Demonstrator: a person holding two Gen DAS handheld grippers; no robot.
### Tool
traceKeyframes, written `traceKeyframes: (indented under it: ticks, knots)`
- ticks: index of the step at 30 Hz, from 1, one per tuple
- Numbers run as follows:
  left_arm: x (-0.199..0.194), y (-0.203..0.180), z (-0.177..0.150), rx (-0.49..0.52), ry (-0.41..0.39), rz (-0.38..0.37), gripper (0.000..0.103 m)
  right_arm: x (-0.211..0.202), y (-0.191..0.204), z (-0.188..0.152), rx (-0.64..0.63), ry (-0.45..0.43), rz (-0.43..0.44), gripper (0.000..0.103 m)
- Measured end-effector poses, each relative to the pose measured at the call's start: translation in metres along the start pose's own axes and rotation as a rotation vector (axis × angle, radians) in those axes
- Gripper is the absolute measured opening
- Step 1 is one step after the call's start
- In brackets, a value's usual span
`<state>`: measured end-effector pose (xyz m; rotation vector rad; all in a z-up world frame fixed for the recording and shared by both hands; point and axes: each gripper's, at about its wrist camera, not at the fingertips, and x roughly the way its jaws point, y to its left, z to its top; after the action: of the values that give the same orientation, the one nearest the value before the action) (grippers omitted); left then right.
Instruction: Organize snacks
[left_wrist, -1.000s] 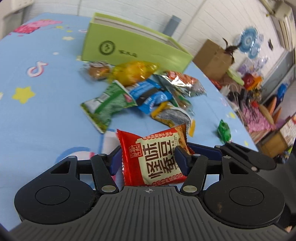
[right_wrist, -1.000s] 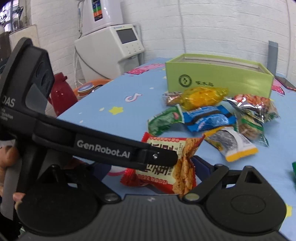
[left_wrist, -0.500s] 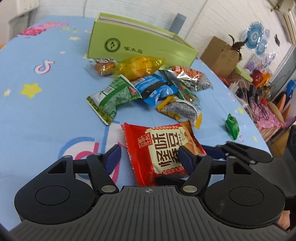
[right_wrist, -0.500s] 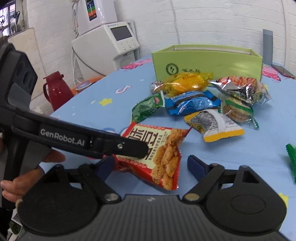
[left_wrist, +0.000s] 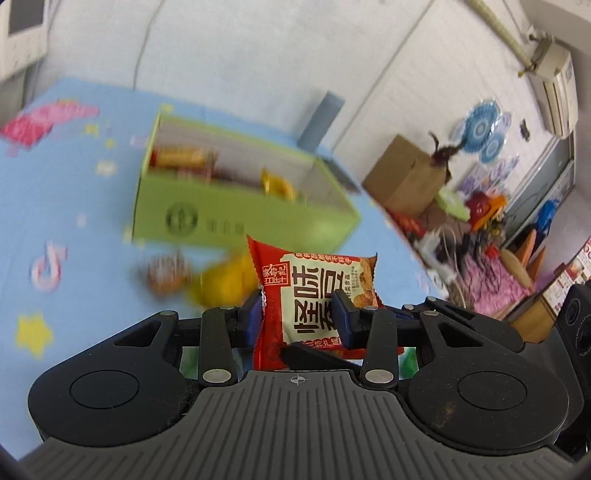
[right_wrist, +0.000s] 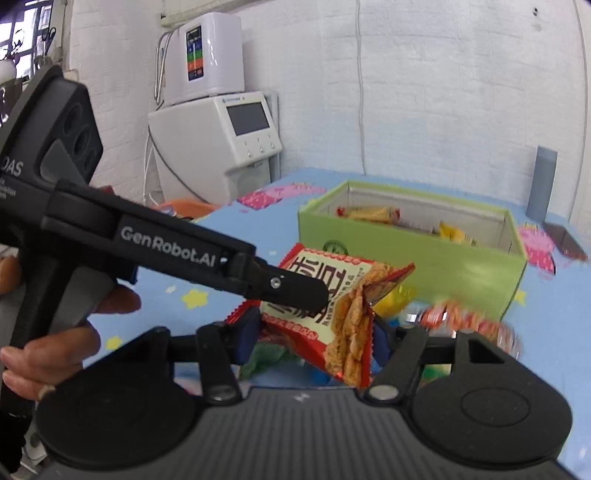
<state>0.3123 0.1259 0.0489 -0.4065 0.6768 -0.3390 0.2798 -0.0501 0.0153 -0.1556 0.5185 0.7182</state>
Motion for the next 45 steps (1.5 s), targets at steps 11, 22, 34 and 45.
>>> traceKeyframes:
  ticks: [11, 22, 34, 45]
  knots:
    - [0.091, 0.051, 0.125, -0.008, -0.025, 0.116, 0.023, 0.133, -0.080, 0.109, 0.005, 0.043, 0.037, 0.071]
    - [0.107, 0.075, 0.116, -0.007, -0.031, 0.201, 0.053, 0.162, -0.092, 0.094, -0.002, 0.060, 0.028, 0.090]
    - [0.037, -0.012, 0.022, 0.134, -0.022, 0.027, 0.067, -0.015, -0.111, -0.013, 0.076, 0.009, -0.204, 0.093]
    - [0.112, -0.107, -0.061, 0.180, 0.261, -0.189, 0.057, -0.085, -0.128, -0.127, 0.255, 0.122, -0.360, 0.093]
